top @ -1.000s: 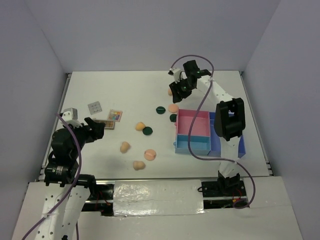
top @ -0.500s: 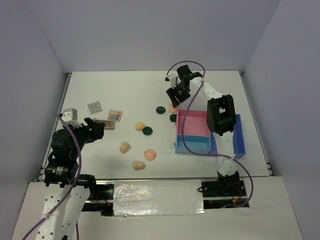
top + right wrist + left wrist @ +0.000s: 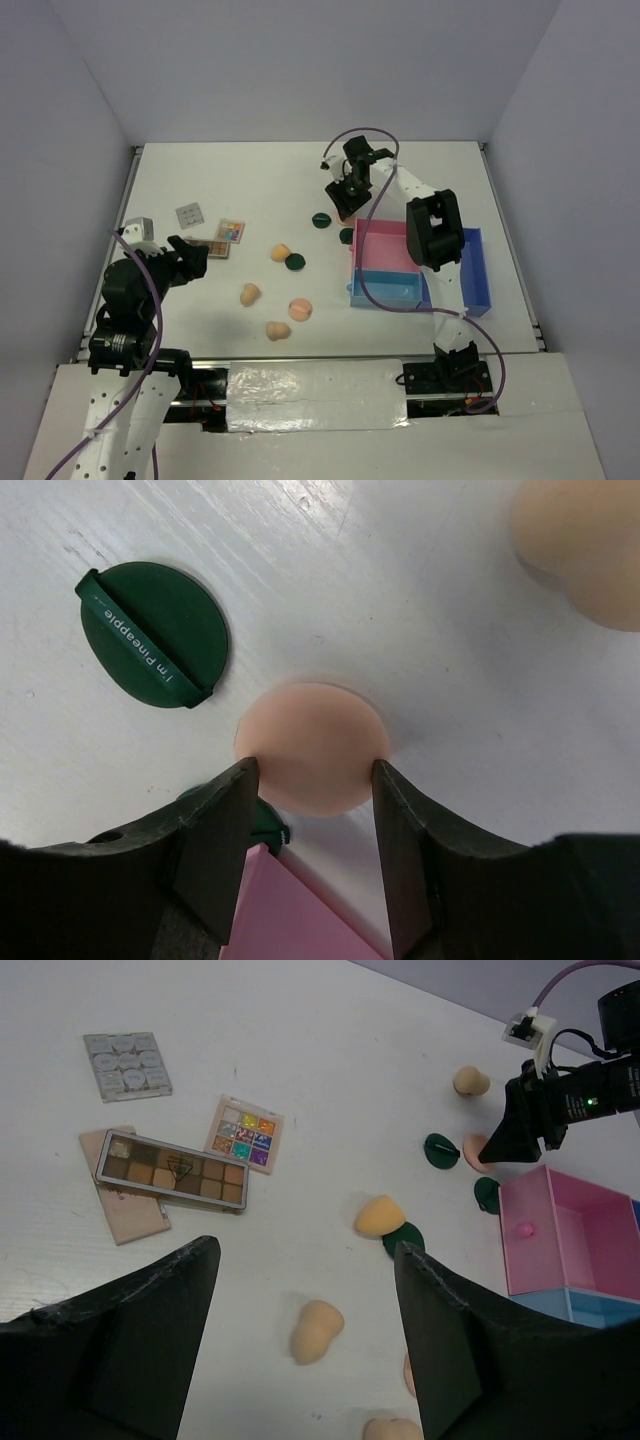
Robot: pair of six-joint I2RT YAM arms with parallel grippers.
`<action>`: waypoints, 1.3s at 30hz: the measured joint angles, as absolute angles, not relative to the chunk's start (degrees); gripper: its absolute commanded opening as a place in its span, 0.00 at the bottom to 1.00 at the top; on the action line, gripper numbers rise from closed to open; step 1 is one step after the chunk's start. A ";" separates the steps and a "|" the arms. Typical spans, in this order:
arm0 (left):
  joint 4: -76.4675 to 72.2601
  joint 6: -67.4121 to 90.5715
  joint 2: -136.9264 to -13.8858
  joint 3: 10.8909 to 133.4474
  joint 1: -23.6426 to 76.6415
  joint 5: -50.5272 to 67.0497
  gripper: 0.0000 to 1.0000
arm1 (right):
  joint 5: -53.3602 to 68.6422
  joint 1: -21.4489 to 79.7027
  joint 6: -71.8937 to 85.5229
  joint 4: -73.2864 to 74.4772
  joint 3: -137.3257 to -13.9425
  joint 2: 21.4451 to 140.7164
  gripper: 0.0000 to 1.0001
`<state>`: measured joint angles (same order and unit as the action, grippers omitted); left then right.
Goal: Organize the makeup
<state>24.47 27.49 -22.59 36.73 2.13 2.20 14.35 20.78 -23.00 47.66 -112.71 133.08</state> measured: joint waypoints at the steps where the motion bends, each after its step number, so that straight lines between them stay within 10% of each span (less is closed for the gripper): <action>1: 24.45 27.51 -22.59 36.73 2.13 2.17 0.83 | 14.35 20.82 -22.98 47.64 -112.84 133.38 0.55; 8: 24.45 27.66 -22.04 36.73 2.13 2.15 0.83 | 14.33 20.84 -22.83 47.59 -113.27 134.41 0.44; 18: 24.45 27.68 -21.89 36.73 2.13 2.17 0.83 | 15.20 20.80 -23.24 47.57 -113.36 134.76 0.03; 25: 24.23 27.66 -21.89 36.42 2.13 3.49 0.81 | 20.86 19.73 -23.24 46.35 -111.94 132.22 0.00; 32: 23.20 27.64 -22.50 35.94 2.13 6.44 0.52 | 30.92 17.72 -24.16 45.15 -110.19 121.75 0.00; 39: 21.06 27.42 -25.80 35.33 2.13 11.22 0.59 | 38.22 15.90 -25.71 43.24 -101.56 108.62 0.02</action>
<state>21.06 27.42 -25.80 35.33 2.13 11.22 38.22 15.90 -25.71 43.24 -101.56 108.62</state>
